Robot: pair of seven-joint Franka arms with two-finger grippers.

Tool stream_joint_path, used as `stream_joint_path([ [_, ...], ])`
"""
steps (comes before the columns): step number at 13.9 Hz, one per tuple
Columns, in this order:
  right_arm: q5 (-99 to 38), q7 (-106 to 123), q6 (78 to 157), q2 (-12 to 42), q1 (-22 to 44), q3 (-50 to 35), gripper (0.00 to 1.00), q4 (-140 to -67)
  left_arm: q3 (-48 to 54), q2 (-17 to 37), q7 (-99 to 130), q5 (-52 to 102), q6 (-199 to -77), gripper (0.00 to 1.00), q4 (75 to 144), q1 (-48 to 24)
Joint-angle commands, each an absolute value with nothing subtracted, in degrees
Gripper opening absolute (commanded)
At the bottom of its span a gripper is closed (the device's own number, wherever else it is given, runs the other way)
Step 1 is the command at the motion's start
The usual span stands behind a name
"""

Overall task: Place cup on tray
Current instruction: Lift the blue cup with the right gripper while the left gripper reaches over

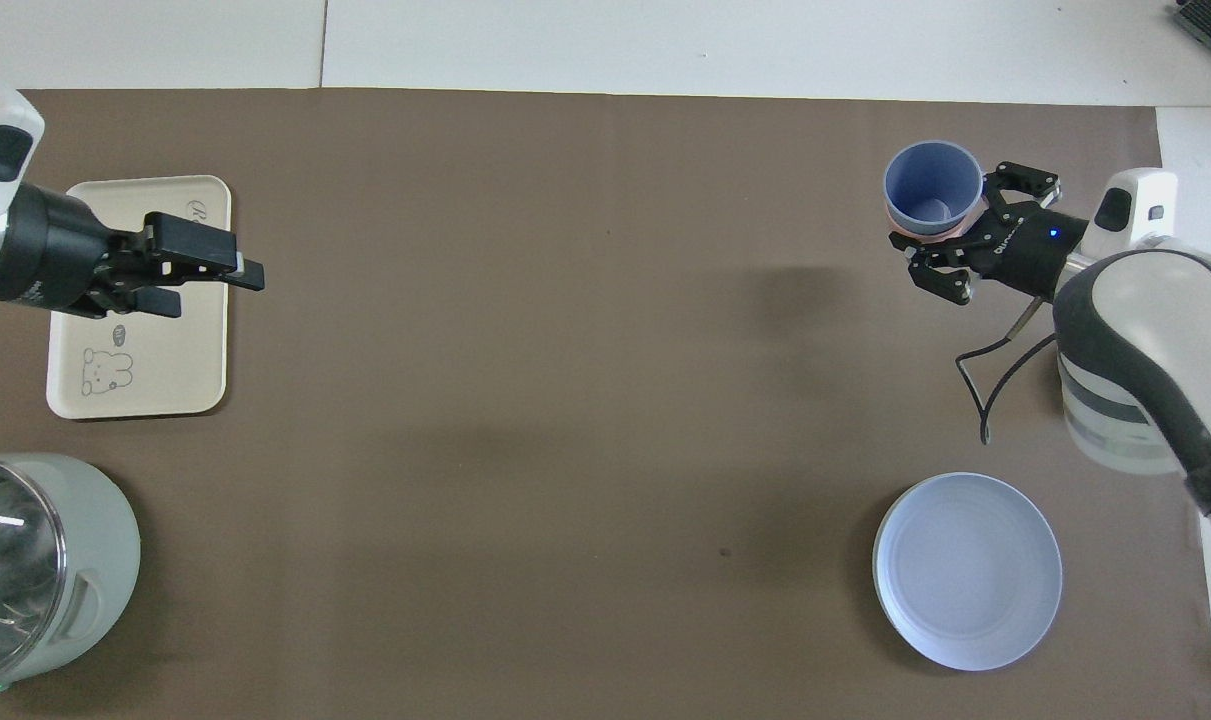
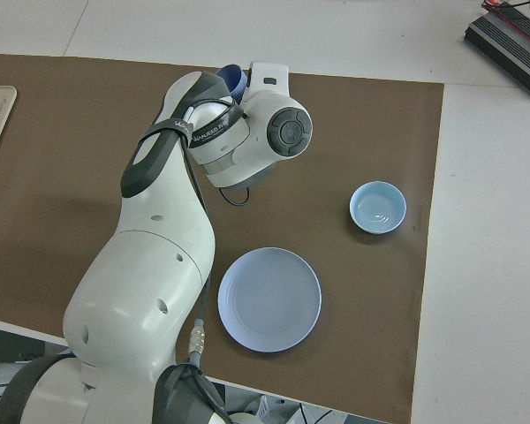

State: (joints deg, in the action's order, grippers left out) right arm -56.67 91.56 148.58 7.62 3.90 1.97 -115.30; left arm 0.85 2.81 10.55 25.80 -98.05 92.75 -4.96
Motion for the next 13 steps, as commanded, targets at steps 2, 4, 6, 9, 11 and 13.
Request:
stream_joint_path([
  [2,-41.7,74.58,145.91,4.14,7.2,2.02,0.0,-115.84,0.35,5.0,18.0,34.88,-105.28,0.9,93.52,-9.39],
  [4,-31.69,64.21,142.58,3.52,9.3,2.02,0.0,-114.18,0.44,6.5,21.34,38.48,-109.75,0.85,93.52,-11.68],
  [6,-21.14,54.36,138.71,3.69,11.15,1.67,0.0,-111.29,0.44,7.9,27.65,41.03,-117.46,0.8,93.43,-15.71],
  [9,-13.29,44.32,136.94,3.78,16.24,1.67,0.0,-110.13,0.44,10.89,38.12,41.57,-130.49,0.73,93.16,-23.53],
  [11,-9.25,39.75,132.74,3.87,18.97,1.67,0.0,-107.77,0.35,13.26,44.26,41.57,-138.73,0.6,93.42,-28.19],
  [13,-3.11,34.83,127.29,4.22,21.35,1.58,0.0,-104.34,0.35,14.24,46.49,41.48,-141.85,0.55,93.52,-30.49],
])
